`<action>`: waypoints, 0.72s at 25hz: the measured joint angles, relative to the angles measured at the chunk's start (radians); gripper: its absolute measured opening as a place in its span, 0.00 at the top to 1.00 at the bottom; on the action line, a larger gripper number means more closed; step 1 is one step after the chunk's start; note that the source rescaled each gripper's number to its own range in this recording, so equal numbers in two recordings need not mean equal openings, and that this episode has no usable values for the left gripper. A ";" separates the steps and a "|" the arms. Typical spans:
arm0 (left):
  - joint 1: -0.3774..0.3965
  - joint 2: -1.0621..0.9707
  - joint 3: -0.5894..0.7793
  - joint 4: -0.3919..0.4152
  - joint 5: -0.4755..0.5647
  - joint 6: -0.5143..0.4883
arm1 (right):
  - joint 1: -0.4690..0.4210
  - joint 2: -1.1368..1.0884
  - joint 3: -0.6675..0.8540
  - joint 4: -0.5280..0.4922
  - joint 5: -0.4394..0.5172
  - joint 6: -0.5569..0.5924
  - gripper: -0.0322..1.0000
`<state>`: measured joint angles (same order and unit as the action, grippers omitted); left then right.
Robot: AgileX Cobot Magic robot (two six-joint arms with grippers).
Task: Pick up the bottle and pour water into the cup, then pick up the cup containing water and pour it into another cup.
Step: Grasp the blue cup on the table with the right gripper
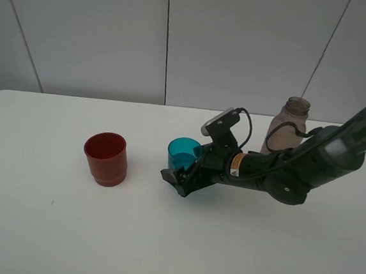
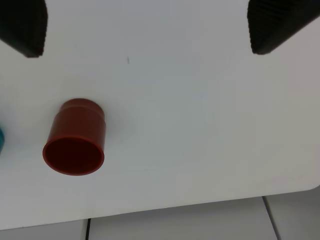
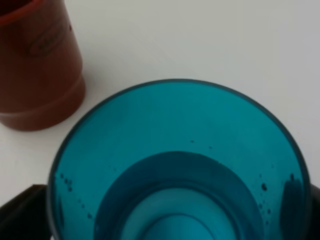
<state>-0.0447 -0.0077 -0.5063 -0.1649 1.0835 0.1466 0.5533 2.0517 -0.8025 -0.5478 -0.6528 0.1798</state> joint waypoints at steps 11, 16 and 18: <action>0.000 0.000 0.000 0.000 0.000 0.000 | 0.000 0.000 0.000 0.042 -0.002 0.000 0.00; 0.000 0.000 0.000 0.000 0.000 0.000 | 0.000 0.003 0.000 0.042 -0.002 0.000 0.00; 0.000 0.000 0.000 0.000 0.000 0.000 | 0.000 0.004 0.000 0.042 -0.002 0.000 0.00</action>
<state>-0.0447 -0.0077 -0.5063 -0.1649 1.0835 0.1466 0.5533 2.0554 -0.8025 -0.5063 -0.6551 0.1798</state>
